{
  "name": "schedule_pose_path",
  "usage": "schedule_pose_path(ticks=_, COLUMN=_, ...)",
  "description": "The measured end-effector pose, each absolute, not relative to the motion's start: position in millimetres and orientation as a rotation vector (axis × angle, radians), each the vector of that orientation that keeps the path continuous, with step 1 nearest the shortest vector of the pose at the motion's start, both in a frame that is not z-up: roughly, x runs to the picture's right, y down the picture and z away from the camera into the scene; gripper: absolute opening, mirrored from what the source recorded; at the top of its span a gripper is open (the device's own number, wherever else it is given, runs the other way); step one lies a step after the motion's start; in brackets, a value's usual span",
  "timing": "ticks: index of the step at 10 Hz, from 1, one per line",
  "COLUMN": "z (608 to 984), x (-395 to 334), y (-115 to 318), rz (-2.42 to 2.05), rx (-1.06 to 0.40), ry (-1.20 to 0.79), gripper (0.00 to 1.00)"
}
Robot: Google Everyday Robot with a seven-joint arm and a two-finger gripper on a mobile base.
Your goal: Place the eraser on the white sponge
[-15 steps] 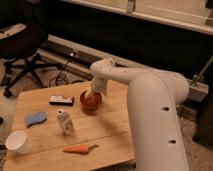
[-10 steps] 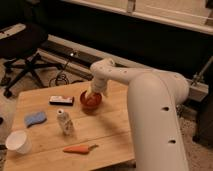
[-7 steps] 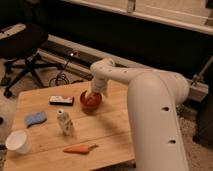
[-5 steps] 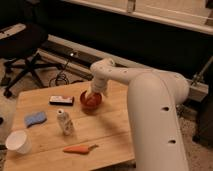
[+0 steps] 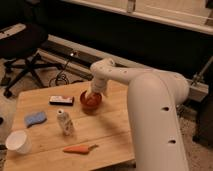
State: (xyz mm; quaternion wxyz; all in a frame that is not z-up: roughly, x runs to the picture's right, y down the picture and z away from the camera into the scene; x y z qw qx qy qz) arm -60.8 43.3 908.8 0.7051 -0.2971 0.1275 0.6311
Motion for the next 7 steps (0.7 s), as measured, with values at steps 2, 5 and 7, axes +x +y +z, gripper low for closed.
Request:
schedule_pose_path(ticks=2, z=908.8, x=-60.8, y=43.3, rz=1.403, rx=-0.66, ry=0.284, gripper=0.8)
schedule_pose_path(ticks=5, z=908.5, x=-60.0, y=40.7, rz=1.401, rx=-0.654, ry=0.271, gripper=0.8)
schedule_pose_path(ticks=7, z=890.8, x=-71.5, y=5.9, rz=1.348, rx=-0.583, ry=0.141, gripper=0.8)
